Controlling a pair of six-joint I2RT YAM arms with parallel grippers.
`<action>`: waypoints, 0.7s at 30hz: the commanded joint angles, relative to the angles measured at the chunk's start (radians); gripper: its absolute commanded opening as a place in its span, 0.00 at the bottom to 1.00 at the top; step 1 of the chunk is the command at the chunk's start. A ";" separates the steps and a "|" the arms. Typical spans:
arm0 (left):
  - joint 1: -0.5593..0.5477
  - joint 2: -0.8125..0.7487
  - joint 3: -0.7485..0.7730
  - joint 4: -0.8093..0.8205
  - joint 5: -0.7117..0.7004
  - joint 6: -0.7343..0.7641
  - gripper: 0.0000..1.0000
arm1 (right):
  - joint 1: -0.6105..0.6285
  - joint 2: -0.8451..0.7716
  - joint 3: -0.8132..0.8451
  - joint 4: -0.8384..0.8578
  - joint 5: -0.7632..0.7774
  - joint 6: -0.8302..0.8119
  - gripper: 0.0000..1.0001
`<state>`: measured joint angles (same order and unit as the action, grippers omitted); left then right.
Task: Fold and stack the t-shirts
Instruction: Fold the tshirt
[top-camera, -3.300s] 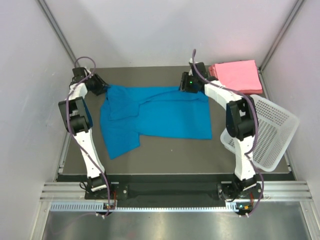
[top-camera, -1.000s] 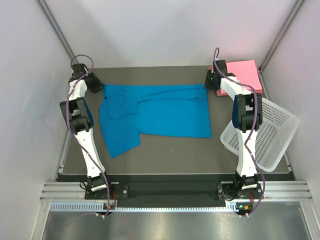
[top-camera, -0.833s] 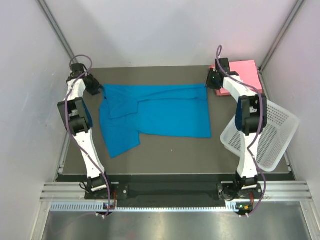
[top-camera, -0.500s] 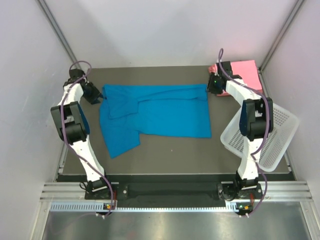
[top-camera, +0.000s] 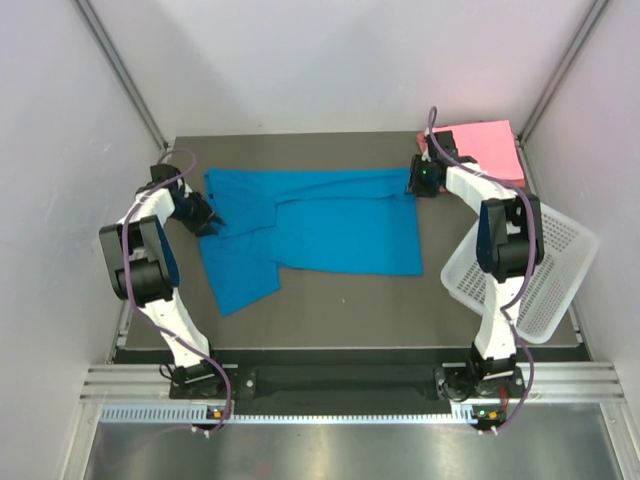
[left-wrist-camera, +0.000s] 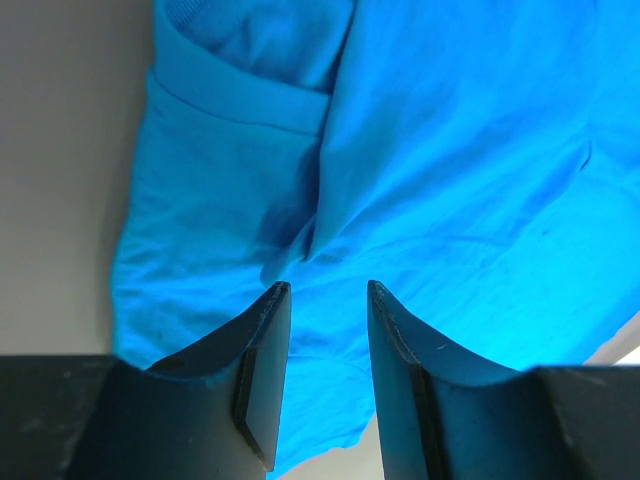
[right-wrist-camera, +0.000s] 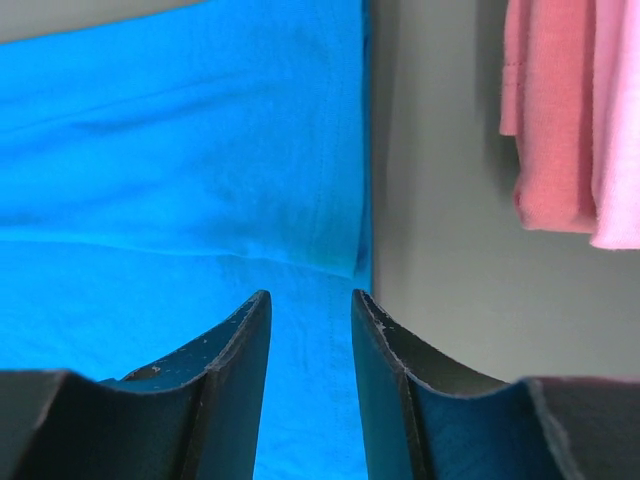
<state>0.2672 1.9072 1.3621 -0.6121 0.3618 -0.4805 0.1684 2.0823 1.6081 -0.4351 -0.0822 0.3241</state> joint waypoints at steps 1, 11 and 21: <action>-0.011 0.004 -0.003 0.049 0.026 0.013 0.41 | 0.010 0.001 0.007 0.061 -0.022 -0.010 0.38; -0.014 0.044 0.020 0.051 0.019 0.016 0.36 | 0.014 0.064 0.042 0.064 -0.034 -0.003 0.36; -0.020 0.061 0.038 0.041 -0.021 0.031 0.37 | 0.026 0.084 0.061 0.044 0.018 -0.003 0.39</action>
<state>0.2531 1.9575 1.3628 -0.5858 0.3462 -0.4679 0.1780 2.1498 1.6135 -0.3981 -0.0860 0.3248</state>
